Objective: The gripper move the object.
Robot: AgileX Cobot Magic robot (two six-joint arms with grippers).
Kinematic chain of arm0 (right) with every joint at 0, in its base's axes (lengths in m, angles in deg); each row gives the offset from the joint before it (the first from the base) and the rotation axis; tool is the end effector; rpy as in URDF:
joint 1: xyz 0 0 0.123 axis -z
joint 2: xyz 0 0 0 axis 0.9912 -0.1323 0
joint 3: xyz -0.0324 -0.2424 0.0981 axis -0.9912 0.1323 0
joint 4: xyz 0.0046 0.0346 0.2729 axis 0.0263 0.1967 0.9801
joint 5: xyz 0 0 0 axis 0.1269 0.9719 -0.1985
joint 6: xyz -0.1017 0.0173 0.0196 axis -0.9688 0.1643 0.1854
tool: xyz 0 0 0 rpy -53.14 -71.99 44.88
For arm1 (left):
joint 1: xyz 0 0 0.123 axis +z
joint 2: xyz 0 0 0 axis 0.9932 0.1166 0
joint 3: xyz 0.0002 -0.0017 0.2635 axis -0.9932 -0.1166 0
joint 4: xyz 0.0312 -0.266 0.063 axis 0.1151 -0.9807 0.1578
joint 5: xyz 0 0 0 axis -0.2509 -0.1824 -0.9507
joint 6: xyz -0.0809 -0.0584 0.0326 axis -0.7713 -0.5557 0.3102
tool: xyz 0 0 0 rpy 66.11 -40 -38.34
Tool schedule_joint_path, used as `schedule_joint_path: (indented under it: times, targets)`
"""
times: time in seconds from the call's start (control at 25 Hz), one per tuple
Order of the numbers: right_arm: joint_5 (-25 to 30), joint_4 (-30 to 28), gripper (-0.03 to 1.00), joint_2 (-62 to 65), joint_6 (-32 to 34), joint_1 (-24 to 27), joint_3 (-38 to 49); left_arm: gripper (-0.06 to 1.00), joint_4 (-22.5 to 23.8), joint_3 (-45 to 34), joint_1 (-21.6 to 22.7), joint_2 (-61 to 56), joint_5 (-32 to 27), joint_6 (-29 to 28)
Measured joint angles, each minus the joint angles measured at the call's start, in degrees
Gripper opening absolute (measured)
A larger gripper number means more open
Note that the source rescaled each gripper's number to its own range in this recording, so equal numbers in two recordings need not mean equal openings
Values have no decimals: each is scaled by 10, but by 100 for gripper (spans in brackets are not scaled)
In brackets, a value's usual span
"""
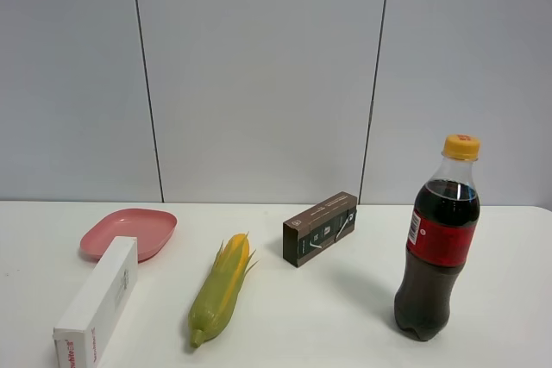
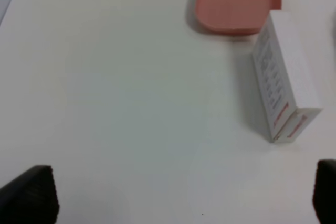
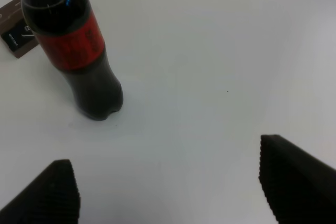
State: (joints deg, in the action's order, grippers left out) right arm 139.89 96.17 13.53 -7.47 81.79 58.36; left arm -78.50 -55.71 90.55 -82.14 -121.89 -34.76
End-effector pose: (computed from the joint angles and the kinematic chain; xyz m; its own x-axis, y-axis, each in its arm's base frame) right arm 0.0495 0.0107 0.2827 -0.4497 -0.0298 -0.8927 -0.1077 0.9940 0.0211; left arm 0.0451 -0.0011 0.2893 -0.4497 0.0437 -0.8921 -0.0236 0.9979 0.0608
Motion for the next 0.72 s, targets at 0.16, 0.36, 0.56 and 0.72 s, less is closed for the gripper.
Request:
schedule_joint_path:
  times: [0.16,0.36,0.56,0.72]
  targets:
    - [0,0,100,0,0,0,0,100,-29,0,0,0,0,53]
    - [0,0,100,0,0,0,0,100,-3,0,0,0,0,61]
    - [0,0,100,0,0,0,0,100,39,0,1,0,0,65]
    - [0,0,100,0,0,0,0,100,20,0,23,0,-1,97]
